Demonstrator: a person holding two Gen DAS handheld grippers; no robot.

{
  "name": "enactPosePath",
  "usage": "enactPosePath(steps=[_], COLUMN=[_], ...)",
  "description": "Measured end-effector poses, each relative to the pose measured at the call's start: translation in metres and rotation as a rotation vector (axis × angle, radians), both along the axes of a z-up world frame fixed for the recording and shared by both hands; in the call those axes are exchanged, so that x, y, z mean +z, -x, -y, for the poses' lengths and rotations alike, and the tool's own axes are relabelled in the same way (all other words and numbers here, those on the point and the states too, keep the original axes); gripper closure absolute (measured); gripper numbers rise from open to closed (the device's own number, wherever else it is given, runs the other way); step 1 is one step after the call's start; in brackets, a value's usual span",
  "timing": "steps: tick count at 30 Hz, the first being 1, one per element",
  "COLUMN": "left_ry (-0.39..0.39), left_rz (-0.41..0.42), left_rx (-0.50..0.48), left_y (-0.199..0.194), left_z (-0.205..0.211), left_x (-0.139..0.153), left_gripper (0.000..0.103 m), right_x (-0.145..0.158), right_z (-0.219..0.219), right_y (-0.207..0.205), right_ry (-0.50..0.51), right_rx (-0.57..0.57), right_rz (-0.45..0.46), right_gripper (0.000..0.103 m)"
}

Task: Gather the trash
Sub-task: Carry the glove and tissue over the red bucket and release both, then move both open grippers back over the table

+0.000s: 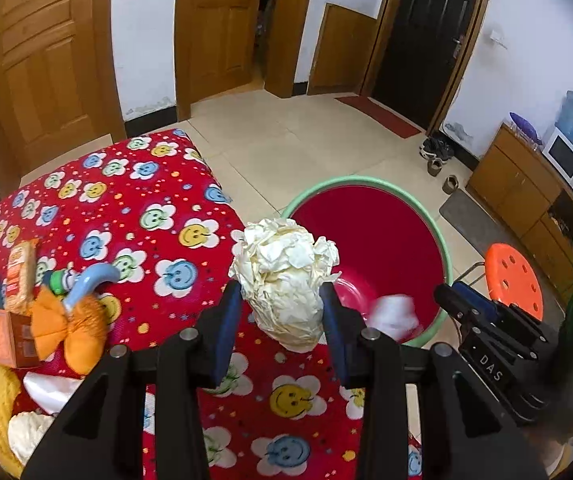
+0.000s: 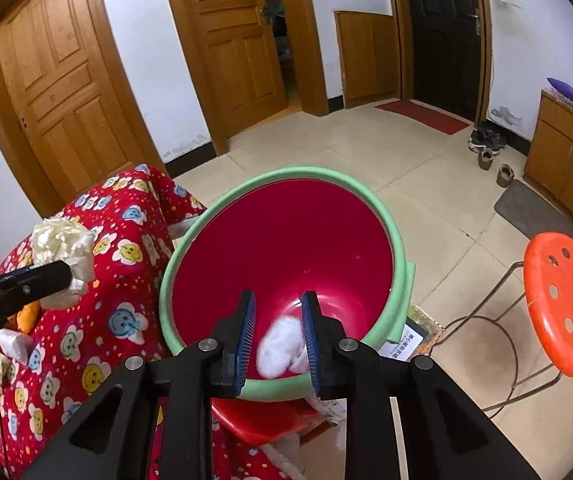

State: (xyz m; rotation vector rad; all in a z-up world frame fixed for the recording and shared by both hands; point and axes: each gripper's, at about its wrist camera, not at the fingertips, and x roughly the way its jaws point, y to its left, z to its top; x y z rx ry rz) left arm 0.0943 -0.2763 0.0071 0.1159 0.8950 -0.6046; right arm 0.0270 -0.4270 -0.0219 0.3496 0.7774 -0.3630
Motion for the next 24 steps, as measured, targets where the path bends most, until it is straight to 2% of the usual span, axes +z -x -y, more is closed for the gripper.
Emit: enactPosePath(steps=[2, 6, 11, 17, 24], left_ry=[-0.005, -0.015, -0.027, -0.043, -0.030], left_rz=[-0.004, -0.010, -0.023, -0.037, -0.032], left_rx=[-0.008, -0.025, -0.047, -0.068, -0.055], left_y=[0.000, 0.000, -0.002, -0.004, -0.005], left_z=[0.006, 0.017, 0.029, 0.045, 0.043], left_x=[-0.002, -0.006, -0.015, -0.025, -0.023], left_gripper=[0.063, 0.063, 0.063, 0.063, 0.041], right_x=[0.000, 0.001, 0.004, 0.005, 0.007], right_z=[0.001, 0.005, 0.009, 0.013, 0.015], right_y=[0.000, 0.002, 0.006, 0.010, 0.013], right_ry=[-0.003, -0.006, 0.002, 0.008, 0.008], right_rx=[0.001, -0.006, -0.020, -0.041, -0.056], right_rz=[0.005, 0.018, 0.028, 0.033, 0.037], right_gripper=[0.077, 0.065, 0.064, 0.057, 0.053])
